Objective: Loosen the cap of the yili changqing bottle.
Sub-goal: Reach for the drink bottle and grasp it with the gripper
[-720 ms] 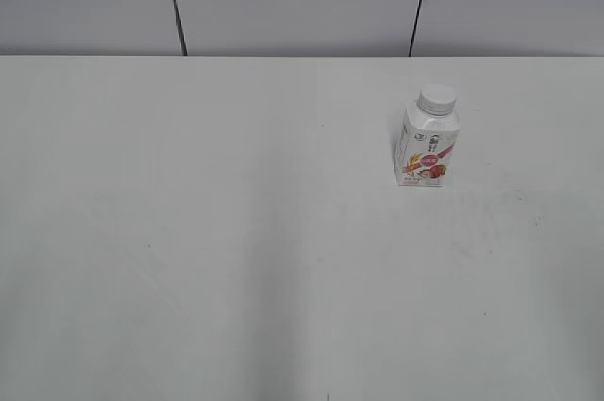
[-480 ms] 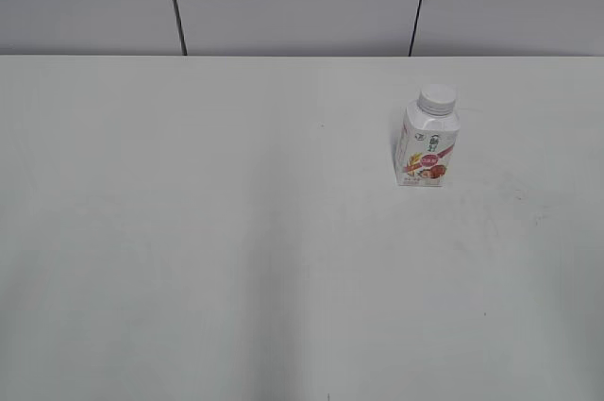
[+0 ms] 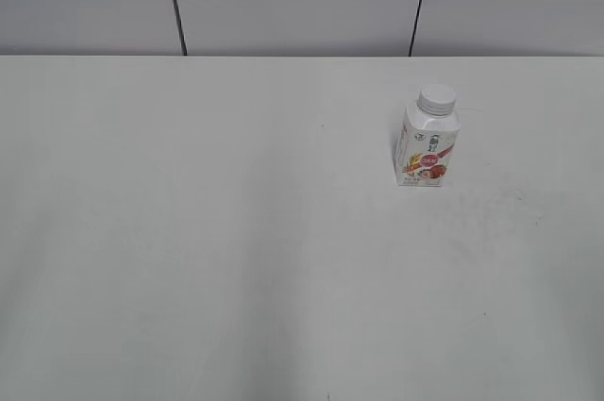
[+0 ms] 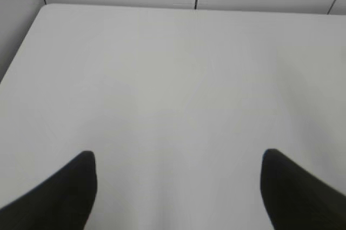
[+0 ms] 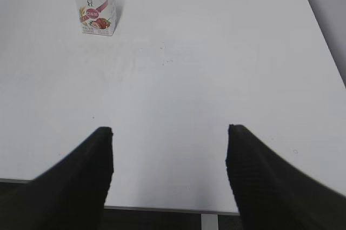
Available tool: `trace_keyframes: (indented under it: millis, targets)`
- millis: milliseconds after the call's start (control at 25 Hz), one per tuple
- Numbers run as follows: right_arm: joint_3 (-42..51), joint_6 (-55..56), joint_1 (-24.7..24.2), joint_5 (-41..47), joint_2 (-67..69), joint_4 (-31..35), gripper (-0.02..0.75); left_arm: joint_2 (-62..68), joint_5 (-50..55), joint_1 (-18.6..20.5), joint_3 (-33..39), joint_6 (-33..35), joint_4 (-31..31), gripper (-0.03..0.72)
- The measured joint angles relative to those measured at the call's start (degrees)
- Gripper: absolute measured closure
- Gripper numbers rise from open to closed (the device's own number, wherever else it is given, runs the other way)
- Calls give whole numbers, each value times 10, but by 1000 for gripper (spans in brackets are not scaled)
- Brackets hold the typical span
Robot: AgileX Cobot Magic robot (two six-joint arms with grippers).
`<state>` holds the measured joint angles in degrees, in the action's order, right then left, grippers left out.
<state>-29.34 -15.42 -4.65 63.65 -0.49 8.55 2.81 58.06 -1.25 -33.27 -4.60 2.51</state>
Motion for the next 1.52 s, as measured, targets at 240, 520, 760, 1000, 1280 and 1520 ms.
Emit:
trace_keyframes:
  millis: [240,520,760,1000,1280,1520]
  targets:
    - [0,0,0,0,0,0,216,142,-136,0,-60,32,-21,123]
    - [0,0,0,0,0,0,216,363,-346,0,-65,146,-133,123]
    - [0,0,0,0,0,0,216,550,-478,-1,-65,239,-218,123]
    - [0,0,0,0,0,0,216,685,-629,-57,-65,247,-234,123]
    - [0,0,0,0,0,0,216,782,-750,-134,-65,221,-218,123]
    - [0,0,0,0,0,0,216,825,-825,-137,-66,24,-6,123]
